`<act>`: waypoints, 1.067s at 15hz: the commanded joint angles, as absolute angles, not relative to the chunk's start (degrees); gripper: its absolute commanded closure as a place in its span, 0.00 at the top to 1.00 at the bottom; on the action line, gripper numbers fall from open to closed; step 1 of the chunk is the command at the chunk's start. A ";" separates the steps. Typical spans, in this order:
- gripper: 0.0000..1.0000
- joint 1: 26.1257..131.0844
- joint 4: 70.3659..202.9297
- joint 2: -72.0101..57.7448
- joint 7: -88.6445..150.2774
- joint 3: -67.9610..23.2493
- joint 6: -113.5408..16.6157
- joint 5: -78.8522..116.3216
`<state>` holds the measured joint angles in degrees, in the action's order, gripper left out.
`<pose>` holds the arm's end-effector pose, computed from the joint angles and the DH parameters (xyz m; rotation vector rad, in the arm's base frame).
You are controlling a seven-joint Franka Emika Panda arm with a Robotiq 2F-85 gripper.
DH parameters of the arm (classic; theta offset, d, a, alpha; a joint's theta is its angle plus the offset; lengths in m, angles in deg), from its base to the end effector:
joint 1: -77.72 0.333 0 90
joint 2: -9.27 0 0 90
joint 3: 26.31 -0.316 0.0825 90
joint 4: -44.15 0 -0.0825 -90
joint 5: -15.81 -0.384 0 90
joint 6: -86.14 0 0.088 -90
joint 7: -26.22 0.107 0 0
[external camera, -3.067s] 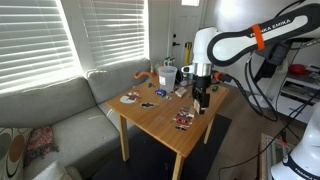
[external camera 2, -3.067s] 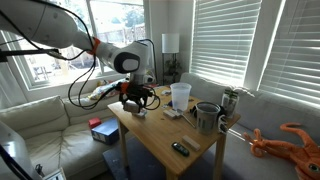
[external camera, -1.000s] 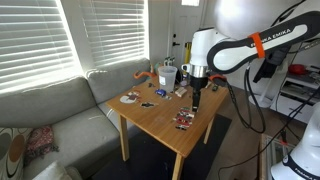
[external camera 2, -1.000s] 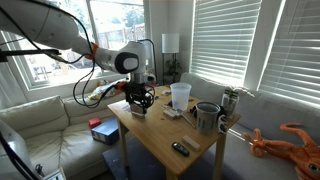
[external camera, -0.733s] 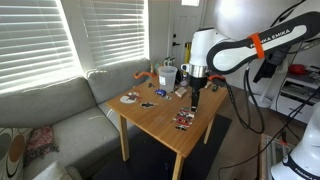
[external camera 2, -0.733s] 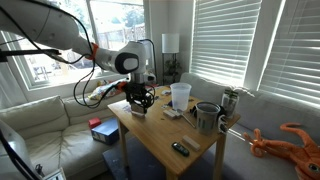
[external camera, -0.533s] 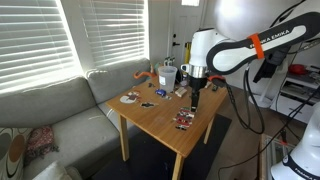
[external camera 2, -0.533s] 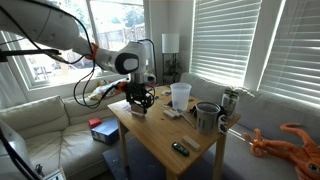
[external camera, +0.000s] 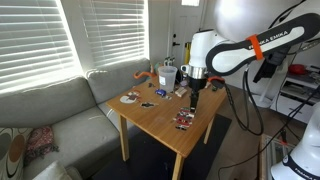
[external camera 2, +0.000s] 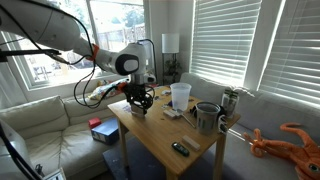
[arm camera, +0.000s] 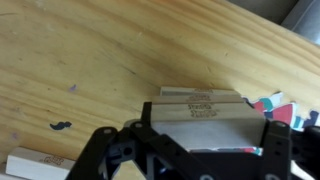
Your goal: Stack up the wooden chips on the left
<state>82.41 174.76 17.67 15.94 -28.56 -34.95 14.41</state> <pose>0.4865 0.0606 0.4140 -3.0936 -0.4474 0.0300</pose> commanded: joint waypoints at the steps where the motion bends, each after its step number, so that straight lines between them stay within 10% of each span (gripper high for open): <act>1: 0.59 82.44 175.81 18.14 18.08 -29.10 -36.59 13.46; 16: 0.59 82.54 177.04 18.39 21.50 -29.75 -38.40 13.73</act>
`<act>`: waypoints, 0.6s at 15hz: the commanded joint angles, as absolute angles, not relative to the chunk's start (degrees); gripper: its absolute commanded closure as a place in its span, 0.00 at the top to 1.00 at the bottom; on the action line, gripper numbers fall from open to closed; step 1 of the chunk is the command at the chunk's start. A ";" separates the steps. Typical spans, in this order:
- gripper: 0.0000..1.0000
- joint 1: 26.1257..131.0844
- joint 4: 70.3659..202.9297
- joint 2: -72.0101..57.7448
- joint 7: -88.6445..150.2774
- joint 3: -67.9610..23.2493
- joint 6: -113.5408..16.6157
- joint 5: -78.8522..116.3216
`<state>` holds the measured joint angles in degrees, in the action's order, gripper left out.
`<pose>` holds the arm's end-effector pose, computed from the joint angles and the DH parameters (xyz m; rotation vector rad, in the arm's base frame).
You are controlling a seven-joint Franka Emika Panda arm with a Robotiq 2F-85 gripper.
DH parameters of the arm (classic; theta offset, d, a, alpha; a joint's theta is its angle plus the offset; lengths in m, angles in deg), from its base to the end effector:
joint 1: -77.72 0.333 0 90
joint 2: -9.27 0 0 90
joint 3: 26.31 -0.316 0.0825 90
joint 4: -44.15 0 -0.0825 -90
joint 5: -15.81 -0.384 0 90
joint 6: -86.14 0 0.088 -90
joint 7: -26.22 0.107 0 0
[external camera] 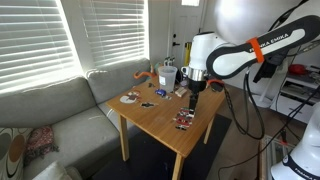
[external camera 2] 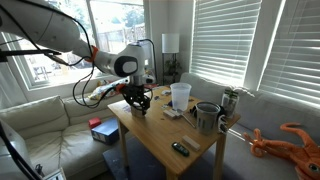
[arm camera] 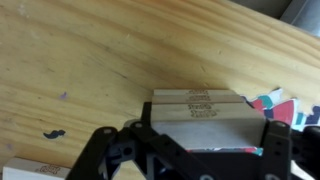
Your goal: Stack up the wooden chips on the left
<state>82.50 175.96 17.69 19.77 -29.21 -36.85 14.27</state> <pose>0.4841 0.0667 0.4075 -3.1057 -0.3608 0.0114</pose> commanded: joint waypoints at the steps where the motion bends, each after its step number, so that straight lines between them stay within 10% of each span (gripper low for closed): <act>1: 0.59 82.54 177.05 18.34 21.68 -29.79 -38.58 13.78; 9: 0.59 82.59 176.94 18.09 21.71 -29.97 -38.74 14.15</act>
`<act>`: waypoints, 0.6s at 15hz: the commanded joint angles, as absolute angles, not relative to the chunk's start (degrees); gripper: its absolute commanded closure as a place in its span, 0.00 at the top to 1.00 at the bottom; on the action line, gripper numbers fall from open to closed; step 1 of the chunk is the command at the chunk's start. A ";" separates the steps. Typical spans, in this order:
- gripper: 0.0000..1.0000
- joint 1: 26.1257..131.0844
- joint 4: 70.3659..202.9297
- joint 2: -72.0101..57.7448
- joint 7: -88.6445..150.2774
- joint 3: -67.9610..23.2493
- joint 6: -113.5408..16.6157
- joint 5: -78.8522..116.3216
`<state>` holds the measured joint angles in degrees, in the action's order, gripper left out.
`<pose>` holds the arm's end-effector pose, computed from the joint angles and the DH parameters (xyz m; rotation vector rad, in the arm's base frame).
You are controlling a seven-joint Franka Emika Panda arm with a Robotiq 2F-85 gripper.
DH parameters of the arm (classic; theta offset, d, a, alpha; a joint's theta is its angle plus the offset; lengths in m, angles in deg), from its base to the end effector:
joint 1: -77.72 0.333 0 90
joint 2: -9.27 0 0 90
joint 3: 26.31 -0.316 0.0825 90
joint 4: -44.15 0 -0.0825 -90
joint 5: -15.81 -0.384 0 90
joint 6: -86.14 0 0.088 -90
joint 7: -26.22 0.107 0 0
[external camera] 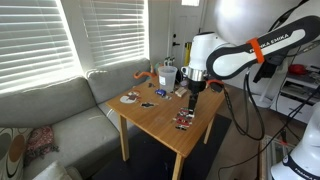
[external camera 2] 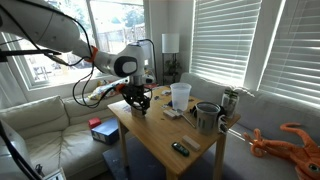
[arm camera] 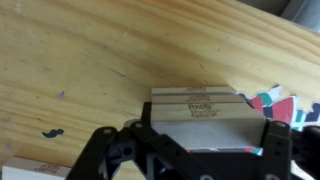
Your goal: Stack up the wooden chips on the left
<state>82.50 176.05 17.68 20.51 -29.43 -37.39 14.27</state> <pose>0.4844 0.0686 0.4075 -3.1079 -0.3466 -0.0004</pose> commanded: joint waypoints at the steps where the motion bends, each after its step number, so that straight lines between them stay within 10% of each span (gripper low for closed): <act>1: 0.59 82.60 177.11 18.23 21.32 -29.95 -39.03 14.19; 9: 0.59 82.68 178.40 18.91 19.57 -29.88 -41.36 14.28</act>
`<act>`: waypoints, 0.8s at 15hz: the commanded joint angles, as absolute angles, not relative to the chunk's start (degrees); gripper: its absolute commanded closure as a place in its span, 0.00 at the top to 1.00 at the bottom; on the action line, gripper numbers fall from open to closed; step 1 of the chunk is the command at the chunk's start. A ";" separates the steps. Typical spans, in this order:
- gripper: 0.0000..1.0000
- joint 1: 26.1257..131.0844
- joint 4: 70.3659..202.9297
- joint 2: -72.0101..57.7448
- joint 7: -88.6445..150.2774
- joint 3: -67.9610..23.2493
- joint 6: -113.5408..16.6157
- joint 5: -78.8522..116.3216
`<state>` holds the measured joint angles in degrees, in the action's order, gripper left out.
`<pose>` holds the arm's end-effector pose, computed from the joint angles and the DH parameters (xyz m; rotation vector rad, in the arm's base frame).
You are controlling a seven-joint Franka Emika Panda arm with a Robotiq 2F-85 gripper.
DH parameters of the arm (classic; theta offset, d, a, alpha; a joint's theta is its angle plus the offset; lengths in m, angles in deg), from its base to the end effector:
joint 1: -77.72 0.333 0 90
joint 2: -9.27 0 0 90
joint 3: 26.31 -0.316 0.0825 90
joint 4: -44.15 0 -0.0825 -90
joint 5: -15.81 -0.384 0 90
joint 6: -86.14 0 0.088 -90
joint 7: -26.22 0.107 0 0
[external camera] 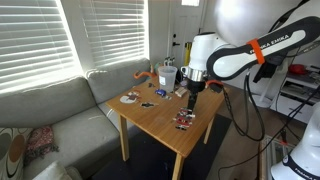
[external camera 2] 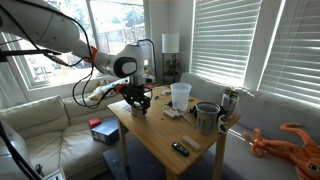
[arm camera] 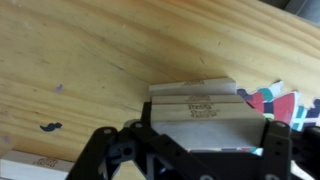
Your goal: Stack up the wooden chips on the left
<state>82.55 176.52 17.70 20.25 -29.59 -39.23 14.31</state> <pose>0.4855 0.0705 0.4068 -3.1070 -0.3594 -0.0384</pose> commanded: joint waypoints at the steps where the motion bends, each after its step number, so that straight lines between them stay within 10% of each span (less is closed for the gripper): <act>1: 0.59 82.70 178.61 19.01 19.21 -29.84 -41.71 14.25; 12: 0.59 83.01 182.05 22.17 12.85 -29.19 -45.56 13.58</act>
<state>82.60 179.46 19.63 15.30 -29.58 -43.95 14.31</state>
